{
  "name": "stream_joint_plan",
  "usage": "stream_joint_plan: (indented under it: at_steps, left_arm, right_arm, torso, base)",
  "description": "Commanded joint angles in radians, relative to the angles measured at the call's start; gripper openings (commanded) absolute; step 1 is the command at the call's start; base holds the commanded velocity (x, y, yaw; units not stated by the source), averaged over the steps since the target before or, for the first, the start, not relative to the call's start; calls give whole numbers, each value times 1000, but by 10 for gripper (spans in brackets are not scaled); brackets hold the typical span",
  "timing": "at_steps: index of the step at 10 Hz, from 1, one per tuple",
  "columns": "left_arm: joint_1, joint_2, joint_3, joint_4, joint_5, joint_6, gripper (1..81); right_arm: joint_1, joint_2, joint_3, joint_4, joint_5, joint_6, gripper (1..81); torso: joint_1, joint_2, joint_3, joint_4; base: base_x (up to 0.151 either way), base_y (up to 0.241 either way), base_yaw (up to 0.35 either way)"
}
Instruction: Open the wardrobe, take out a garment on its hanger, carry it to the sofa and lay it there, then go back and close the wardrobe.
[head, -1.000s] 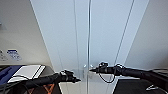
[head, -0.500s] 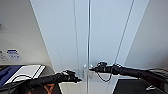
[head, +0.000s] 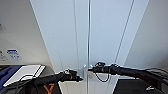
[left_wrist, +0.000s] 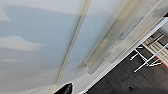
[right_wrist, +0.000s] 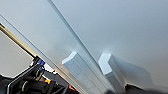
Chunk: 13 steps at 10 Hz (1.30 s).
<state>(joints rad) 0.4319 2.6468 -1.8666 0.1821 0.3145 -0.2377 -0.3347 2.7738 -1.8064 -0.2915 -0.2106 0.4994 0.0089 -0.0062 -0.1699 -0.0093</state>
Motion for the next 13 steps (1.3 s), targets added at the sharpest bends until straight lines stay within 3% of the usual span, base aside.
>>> stream_joint_plan:
  at_steps: [1,8,13]
  left_arm:
    - [-176,58,-55,7,8,0,811]
    - [-199,206,-218,33,6,1,811]
    - [-216,268,-235,34,0,1,811]
  right_arm:
    - [160,20,27,-8,-6,5,811]
    - [153,25,21,-11,-6,4,811]
    - [137,71,-2,-17,-4,5,811]
  torso:
    - [0,0,0,0]
    - [1,0,0,0]
    - [1,0,0,0]
  base:
    - [0,0,0]
    - [0,0,0]
    - [0,0,0]
